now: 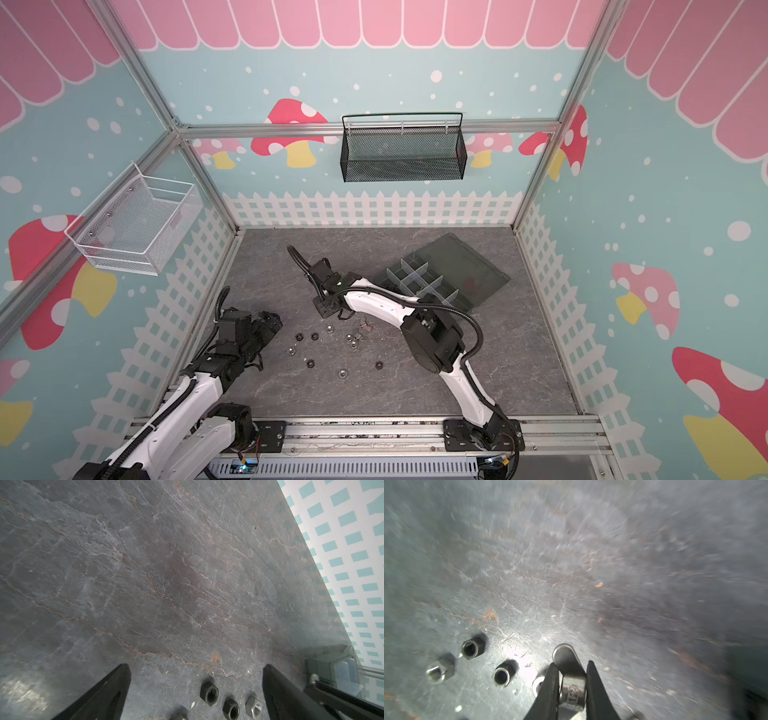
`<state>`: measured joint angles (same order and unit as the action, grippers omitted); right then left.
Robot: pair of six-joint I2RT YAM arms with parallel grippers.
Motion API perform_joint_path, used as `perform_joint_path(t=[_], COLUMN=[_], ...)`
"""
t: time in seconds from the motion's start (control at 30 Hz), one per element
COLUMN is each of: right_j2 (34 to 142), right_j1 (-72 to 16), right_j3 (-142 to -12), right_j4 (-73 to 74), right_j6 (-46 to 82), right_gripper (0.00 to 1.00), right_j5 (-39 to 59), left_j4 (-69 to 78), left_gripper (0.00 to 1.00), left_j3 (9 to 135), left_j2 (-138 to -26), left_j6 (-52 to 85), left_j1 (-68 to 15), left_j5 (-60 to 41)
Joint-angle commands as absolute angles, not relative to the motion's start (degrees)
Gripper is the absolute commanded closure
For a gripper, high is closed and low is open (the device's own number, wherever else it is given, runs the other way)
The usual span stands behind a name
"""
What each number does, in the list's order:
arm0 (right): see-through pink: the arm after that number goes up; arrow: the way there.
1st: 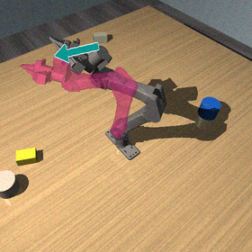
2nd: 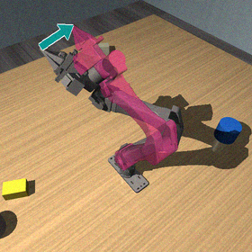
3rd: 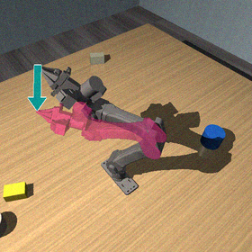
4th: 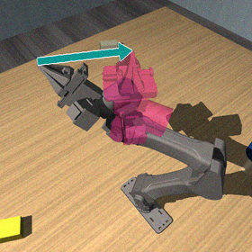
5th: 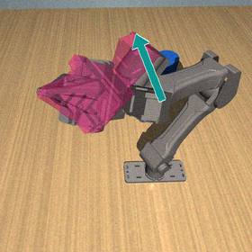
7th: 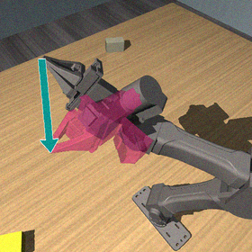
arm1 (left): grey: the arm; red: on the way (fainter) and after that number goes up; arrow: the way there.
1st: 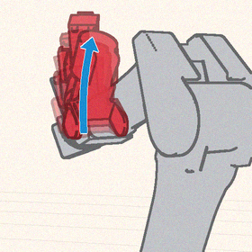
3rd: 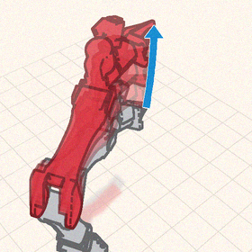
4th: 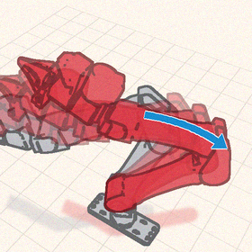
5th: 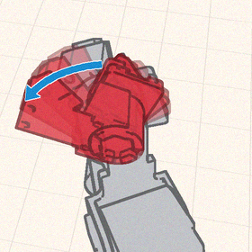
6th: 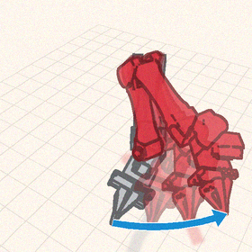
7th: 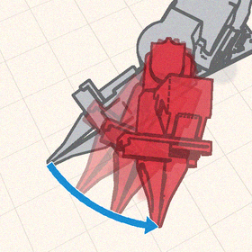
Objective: Sort the screws and nuts into containers
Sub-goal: 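Carry the wing nut over the organizer box compartment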
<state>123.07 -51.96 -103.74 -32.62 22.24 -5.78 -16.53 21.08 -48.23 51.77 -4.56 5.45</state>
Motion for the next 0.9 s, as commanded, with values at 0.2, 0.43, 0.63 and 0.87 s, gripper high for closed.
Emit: perform_joint_path(t=[0.2, 0.43, 0.63, 0.87], right_j2=[108.39, 99.81, 98.01, 100.19], right_j1=[-42.48, -34.88, -29.53, -25.39], right_j3=[-88.43, -78.36, -73.86, -73.68], right_j4=[-28.06, -27.51, -27.58, -26.72], right_j6=[25.34, 25.93, 25.32, 22.75], right_gripper=[1.0, 1.0, 1.0, 1.0], right_j5=[-9.0, -10.72, -10.5, -10.42], left_j4=[-12.97, -12.66, -12.14, -12.06], left_gripper=[0.0, 0.0, 0.0, 0.0], left_j3=[22.59, 22.59, 22.94, 22.7], left_j2=[-49.13, -49.54, -50.29, -50.84], left_j6=[51.59, 51.53, 51.86, 52.34], left_j1=[-4.28, -4.26, -4.31, -4.25], left_j5=[2.73, 2.1, 1.36, 1.32])
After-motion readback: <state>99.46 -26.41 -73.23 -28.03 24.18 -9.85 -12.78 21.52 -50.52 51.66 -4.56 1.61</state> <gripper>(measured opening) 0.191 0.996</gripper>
